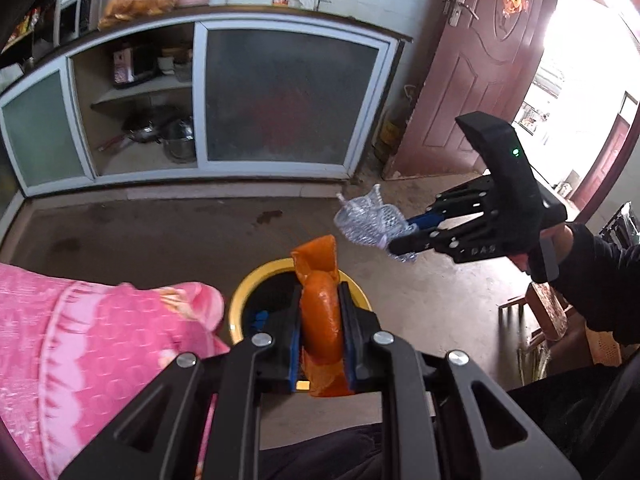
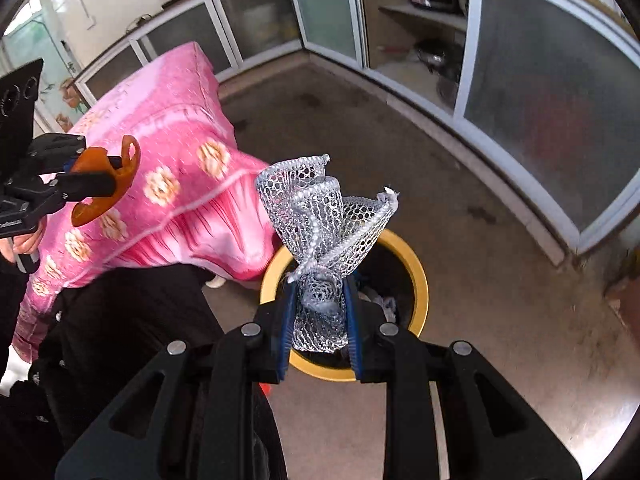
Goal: Collect trash
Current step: 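Carry the orange wrapper and silver mesh over the bin with both tools, then open both tools to drop the wrapper and mesh into the bin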
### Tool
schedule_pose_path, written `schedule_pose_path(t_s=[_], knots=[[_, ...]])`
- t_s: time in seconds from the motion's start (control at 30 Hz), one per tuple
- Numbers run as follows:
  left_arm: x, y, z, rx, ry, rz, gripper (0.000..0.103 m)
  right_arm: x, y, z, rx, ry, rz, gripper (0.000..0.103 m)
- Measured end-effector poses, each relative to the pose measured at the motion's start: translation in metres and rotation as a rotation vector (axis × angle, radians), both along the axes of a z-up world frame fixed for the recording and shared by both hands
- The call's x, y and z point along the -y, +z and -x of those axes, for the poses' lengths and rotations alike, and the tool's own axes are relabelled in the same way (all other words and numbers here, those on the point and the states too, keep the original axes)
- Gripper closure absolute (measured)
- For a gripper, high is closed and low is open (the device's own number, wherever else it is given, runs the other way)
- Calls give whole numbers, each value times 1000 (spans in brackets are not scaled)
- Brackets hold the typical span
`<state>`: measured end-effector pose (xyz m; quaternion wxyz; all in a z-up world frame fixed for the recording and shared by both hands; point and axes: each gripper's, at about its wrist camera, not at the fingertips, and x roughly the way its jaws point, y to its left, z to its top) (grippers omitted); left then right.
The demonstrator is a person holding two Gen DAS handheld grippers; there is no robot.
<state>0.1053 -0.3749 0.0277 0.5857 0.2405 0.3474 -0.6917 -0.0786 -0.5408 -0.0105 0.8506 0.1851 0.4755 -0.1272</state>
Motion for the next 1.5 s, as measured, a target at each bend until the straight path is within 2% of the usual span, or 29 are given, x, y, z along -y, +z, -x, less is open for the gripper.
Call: schedule_pose_path(t_s=[0.3,0.4,0.87,1.07,1.23,1.33,1.4,1.43,1.47,1.5], knots=[[30,-35,19,-26,8,-66,88,13,-36,6,-34,-49,-67,81],[39,-49,27,-4,12,-98,88,16,-43,3,-47,-65,-70,81],[71,-115,27,-28,131,-228,88,30,-88,-9,-110,-114,-144,81],[77,-131,24,-31,160,-264,88,33,-105,-17,-150,-120,-163,81],[81,-140,21,-68,185,-270,88,35,-117,-22,-170,-127,-184,81],[85,-143,24,-55,187,-282,87,37,-121,-24,-172,-140,-192,79],[86,-146,24,-62,192,-288,82,40,-126,-25,-174,-148,-217,77],[86,-146,24,-64,196,-291,79,42,-128,-25,-180,-151,-226,71],[85,-146,25,-72,191,-291,70,43,-130,-25,-184,-156,-228,69],[85,-145,26,-75,189,-288,56,44,-132,-24,-187,-163,-226,63]])
